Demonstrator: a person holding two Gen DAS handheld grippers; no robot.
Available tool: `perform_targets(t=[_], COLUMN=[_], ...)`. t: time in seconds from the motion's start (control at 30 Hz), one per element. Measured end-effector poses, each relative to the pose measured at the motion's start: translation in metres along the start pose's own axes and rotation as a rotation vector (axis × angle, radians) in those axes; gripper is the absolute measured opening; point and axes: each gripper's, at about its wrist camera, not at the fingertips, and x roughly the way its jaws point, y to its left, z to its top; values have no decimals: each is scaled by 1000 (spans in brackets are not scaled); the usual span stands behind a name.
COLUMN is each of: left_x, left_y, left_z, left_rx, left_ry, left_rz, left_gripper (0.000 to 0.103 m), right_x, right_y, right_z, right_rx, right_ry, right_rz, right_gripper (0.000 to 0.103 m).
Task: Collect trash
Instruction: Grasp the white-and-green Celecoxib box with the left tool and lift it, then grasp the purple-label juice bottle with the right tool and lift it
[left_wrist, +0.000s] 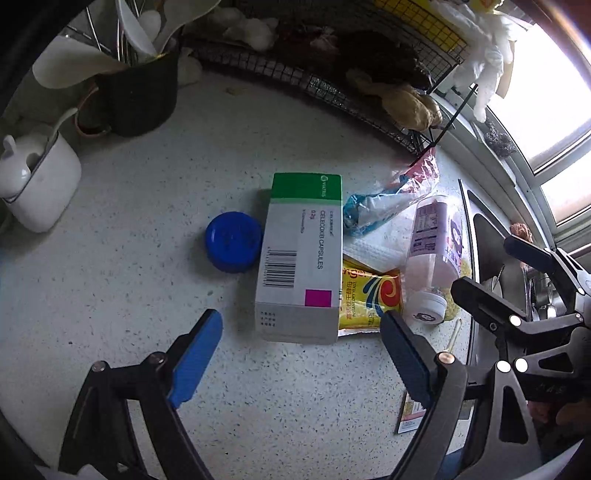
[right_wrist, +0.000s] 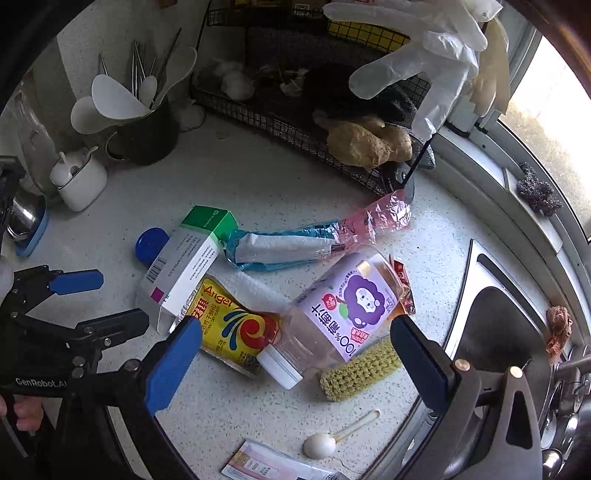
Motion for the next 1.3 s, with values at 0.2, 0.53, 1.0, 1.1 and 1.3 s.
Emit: perform_targets(t=[0.2, 0.53, 1.0, 1.1, 1.3], left_x=[24, 46, 30, 14, 7], left_y=[5, 11, -38, -57, -75], left_z=[9, 23, 19, 20, 32], left_rx=[3, -9, 106, 152, 197], left_ry=[53, 84, 21, -38, -93], left_rz=[-2, 10, 95, 119, 109], left_gripper=[86, 86, 58, 58, 58], right_x=[21, 34, 17, 11, 6], right_y=[-6, -16, -47, -54, -65], right_z=[5, 7, -23, -32, -34], right_rx=[-5, 29, 179, 234, 278], right_ry=[48, 80, 74, 65, 61], right_rz=[-15, -25, 94, 140, 133], right_gripper=[102, 102, 102, 102, 102])
